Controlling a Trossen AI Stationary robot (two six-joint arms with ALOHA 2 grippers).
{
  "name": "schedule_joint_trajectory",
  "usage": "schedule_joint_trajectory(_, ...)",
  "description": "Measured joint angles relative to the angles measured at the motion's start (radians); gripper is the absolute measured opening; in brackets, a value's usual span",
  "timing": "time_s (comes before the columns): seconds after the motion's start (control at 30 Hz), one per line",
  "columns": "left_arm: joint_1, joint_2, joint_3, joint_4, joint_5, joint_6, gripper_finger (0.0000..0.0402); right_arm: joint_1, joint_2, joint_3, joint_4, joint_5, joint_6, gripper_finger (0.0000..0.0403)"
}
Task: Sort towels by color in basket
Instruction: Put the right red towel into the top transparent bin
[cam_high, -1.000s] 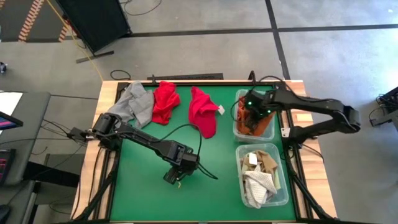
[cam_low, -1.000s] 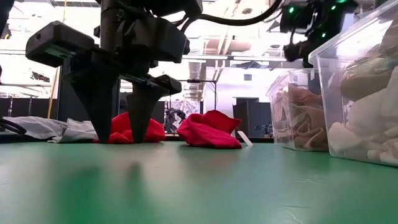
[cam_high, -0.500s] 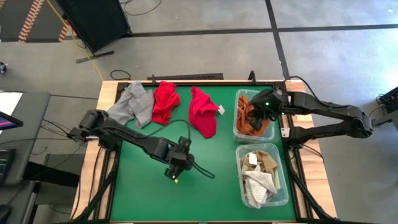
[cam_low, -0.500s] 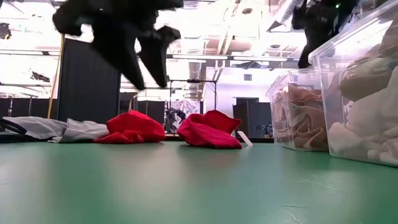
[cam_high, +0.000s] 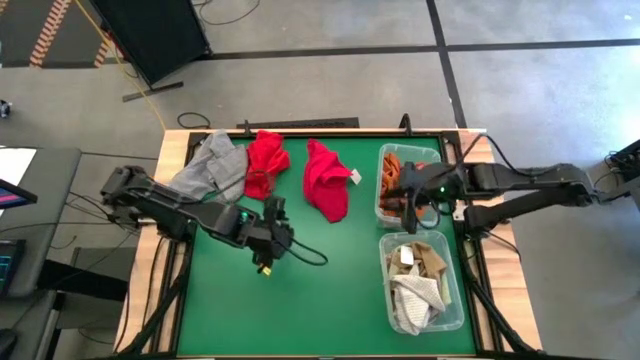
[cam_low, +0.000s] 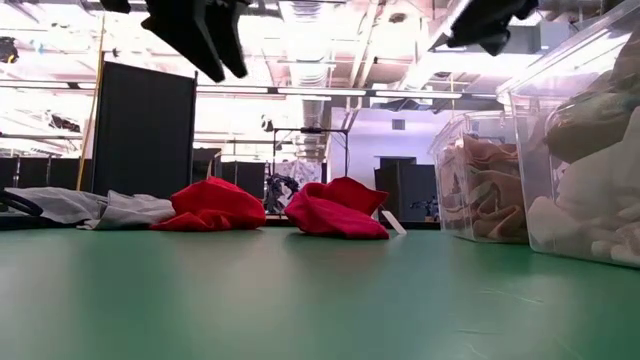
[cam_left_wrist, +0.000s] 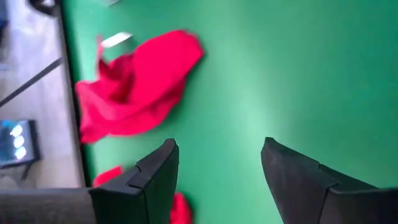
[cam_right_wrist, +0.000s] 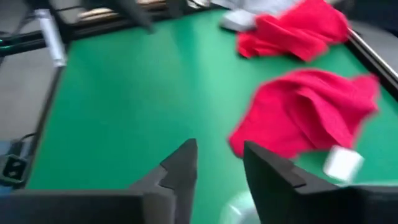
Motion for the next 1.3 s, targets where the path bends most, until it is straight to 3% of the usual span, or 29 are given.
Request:
schedule_joint_trajectory(0.23,0.0,-0.117,-0.014,-0.05,-0.046,-0.039,0.0217,0.099,0.096,0.0,0.161,0.0,-0.069,0.0233)
schedule_joint_trajectory(0.43,0.035,-0.325,-0.233,0.083,-0.061,-0.025,0.0217,0.105,0.195,0.0,0.26,0.001,-0.118,0.0273)
schedule_joint_trajectory(0.63,0.08,-0.566,-0.505,0.29,-0.053,-0.052,0.0217,0.051,0.279,0.0,0.333,0.003,-0.159,0.0277)
schedule_joint_trajectory(0.83,0.088,-0.728,-0.707,0.531,0.017,-0.052,0.0217,-0.02,0.357,0.014,0.412,0.003,-0.187,0.0277)
schedule_joint_trajectory(1.07,0.088,-0.79,-0.896,0.764,0.047,-0.028,0.0217,-0.112,0.507,0.125,0.401,0.003,-0.197,0.0277)
schedule_joint_trajectory(1.3,0.088,-0.784,-0.988,0.85,0.05,-0.007,0.0217,-0.218,0.653,0.228,0.323,0.003,-0.23,0.0277)
